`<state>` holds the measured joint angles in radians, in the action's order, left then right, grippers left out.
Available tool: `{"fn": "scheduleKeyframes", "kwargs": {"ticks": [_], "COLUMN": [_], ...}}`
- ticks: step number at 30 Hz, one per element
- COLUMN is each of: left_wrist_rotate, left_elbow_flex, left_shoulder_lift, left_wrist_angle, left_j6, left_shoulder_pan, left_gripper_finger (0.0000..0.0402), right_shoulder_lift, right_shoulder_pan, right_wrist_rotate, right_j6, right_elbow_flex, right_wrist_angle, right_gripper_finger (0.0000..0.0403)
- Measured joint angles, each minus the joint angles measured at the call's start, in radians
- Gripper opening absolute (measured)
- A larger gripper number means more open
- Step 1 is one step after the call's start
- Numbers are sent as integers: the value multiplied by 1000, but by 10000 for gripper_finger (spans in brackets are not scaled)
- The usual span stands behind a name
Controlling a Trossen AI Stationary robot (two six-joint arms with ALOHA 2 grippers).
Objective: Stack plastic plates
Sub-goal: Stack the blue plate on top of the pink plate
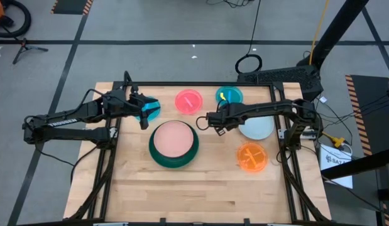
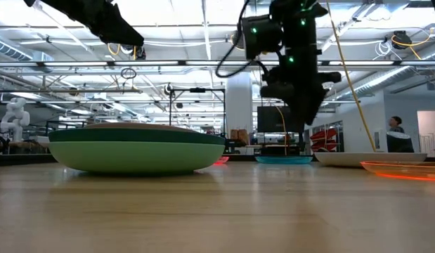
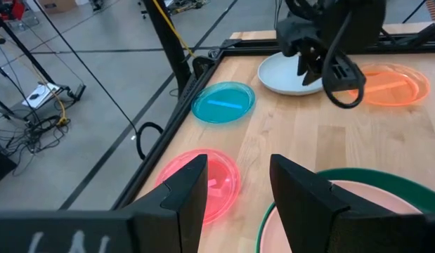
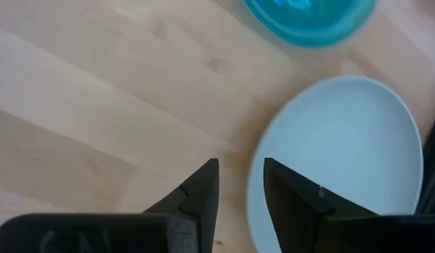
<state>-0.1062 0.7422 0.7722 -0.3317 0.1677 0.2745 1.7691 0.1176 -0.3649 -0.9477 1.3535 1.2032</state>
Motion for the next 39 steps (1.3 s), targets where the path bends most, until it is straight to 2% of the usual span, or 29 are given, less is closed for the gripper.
{"fn": "scheduleKeyframes", "kwargs": {"ticks": [4,12,24,29,36,39], "left_wrist_rotate": [0,0,0,0,0,0], "left_elbow_flex": [0,0,0,0,0,0], "left_shoulder_lift": [0,0,0,0,0,0], "left_wrist_angle": [0,45,53,51,48,45], "left_j6": [15,45,59,59,59,60], "left_shoulder_pan": [0,0,0,0,0,0], "left_gripper_finger": [161,161,161,161,161,161], "right_shoulder_lift": [0,1,-1,-1,-1,-1], "right_shoulder_pan": [14,19,18,18,18,18], "right_wrist_rotate": [0,0,-6,-5,-2,-5], "right_j6": [-10,-37,-89,-89,-85,-81], "right_elbow_flex": [-76,-237,-339,-339,-340,-336], "right_wrist_angle": [-16,-201,-317,-318,-306,-295], "right_gripper_finger": [105,105,102,75,15,8]}}
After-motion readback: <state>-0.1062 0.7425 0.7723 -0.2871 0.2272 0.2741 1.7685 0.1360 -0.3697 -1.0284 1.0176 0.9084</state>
